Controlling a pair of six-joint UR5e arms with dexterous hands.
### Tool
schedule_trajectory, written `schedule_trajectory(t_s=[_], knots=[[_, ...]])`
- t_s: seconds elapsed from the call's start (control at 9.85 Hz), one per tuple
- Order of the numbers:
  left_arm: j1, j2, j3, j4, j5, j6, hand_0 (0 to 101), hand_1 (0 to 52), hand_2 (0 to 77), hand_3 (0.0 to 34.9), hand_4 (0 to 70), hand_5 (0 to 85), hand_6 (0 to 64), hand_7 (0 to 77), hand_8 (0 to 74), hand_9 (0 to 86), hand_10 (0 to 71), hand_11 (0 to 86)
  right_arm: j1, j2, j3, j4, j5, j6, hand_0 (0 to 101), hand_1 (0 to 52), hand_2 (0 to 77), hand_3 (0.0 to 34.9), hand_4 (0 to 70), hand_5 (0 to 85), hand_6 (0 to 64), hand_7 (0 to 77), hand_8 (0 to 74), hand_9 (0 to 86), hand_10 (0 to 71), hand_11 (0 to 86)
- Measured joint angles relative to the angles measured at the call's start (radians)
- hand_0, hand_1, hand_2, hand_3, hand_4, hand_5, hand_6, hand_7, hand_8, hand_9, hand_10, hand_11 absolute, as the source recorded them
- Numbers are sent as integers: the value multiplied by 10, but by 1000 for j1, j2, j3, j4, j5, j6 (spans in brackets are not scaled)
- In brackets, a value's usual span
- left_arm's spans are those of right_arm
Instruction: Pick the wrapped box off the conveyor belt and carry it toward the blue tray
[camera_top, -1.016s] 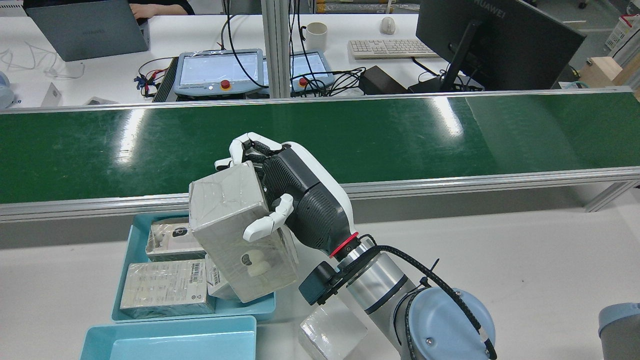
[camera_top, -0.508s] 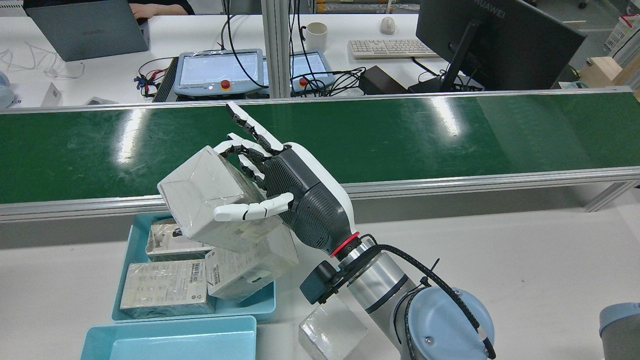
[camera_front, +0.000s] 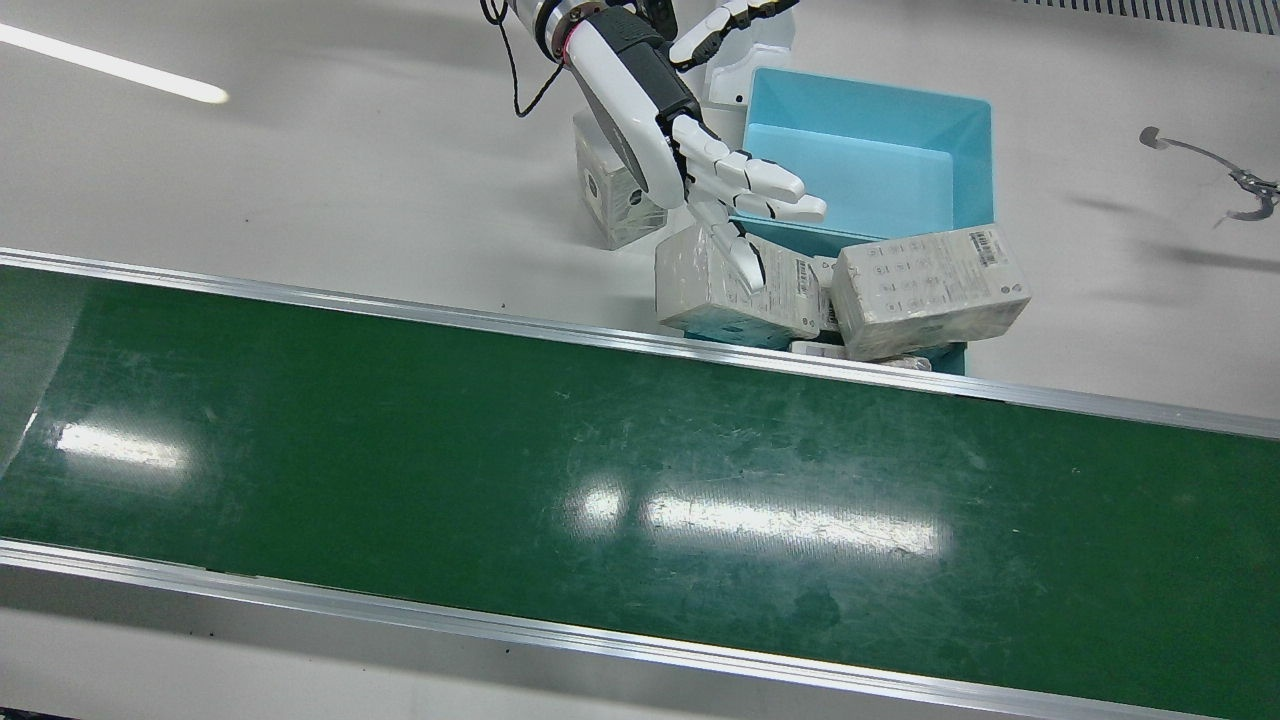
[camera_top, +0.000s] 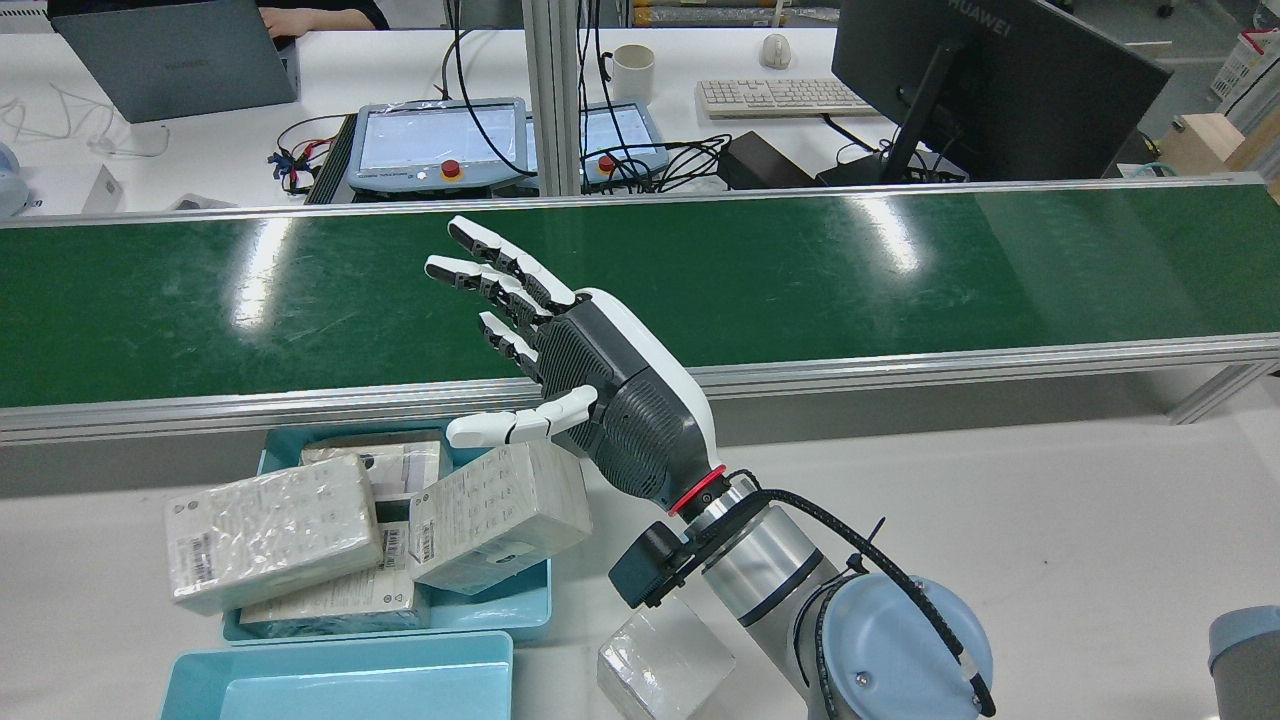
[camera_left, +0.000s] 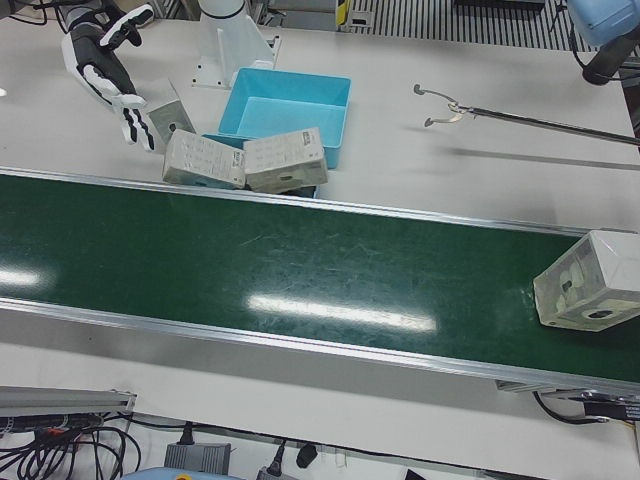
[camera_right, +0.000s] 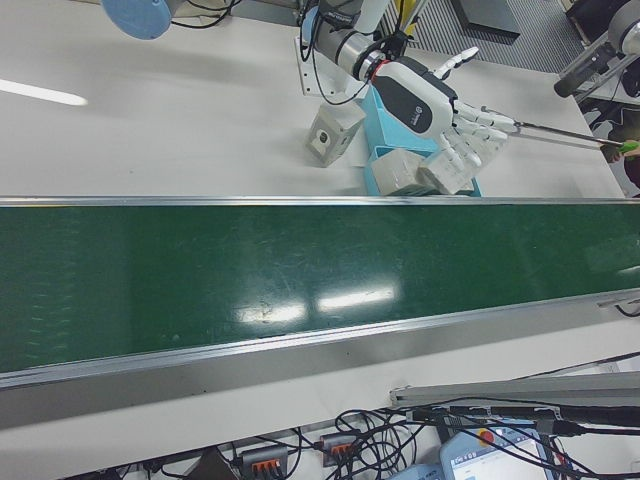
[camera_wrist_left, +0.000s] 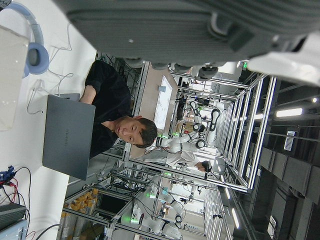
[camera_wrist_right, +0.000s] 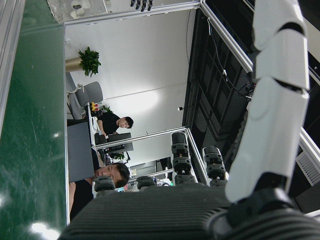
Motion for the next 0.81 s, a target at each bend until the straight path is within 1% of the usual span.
schedule_trajectory(t_s=[0.1, 0.2, 0.3, 0.41, 0.51, 0.61, 0.71, 0.81], knots=[[0, 0, 0, 0, 0, 0, 0, 0, 5, 0, 0, 11, 0, 0, 0, 0, 0, 0, 7, -6, 0, -3, -2, 6, 457, 109, 158, 206, 49, 109, 38, 158, 0, 44, 16, 27], [0, 0, 0, 0, 0, 0, 0, 0, 11, 0, 0, 11, 0, 0, 0, 0, 0, 0, 27, -14, 3, -13, -10, 9, 456, 115, 153, 174, 60, 153, 44, 153, 0, 44, 22, 33], [0, 0, 0, 0, 0, 0, 0, 0, 11, 0, 0, 11, 0, 0, 0, 0, 0, 0, 70, -23, 6, -44, -38, 12, 456, 115, 153, 143, 54, 169, 44, 158, 16, 54, 22, 27], [0, 0, 0, 0, 0, 0, 0, 0, 11, 0, 0, 11, 0, 0, 0, 0, 0, 0, 140, -30, 2, -96, -92, 13, 456, 115, 153, 143, 54, 169, 44, 158, 16, 54, 22, 27], [0, 0, 0, 0, 0, 0, 0, 0, 5, 0, 0, 11, 0, 0, 0, 0, 5, 0, 227, -36, -9, -159, -162, 14, 455, 125, 158, 119, 54, 207, 55, 175, 16, 60, 0, 38], [0, 0, 0, 0, 0, 0, 0, 0, 5, 0, 0, 11, 0, 0, 0, 0, 5, 0, 309, -41, -32, -206, -228, 15, 467, 164, 175, 94, 76, 251, 55, 175, 16, 60, 0, 38], [0, 0, 0, 0, 0, 0, 0, 0, 11, 0, 0, 5, 0, 0, 0, 0, 5, 0, 393, -44, -75, -237, -297, 16, 482, 164, 175, 84, 76, 251, 71, 196, 16, 60, 5, 33], [0, 0, 0, 0, 0, 0, 0, 0, 11, 0, 0, 11, 0, 0, 0, 0, 5, 0, 459, -44, -121, -254, -359, 17, 482, 164, 175, 84, 76, 251, 71, 196, 16, 60, 5, 33]])
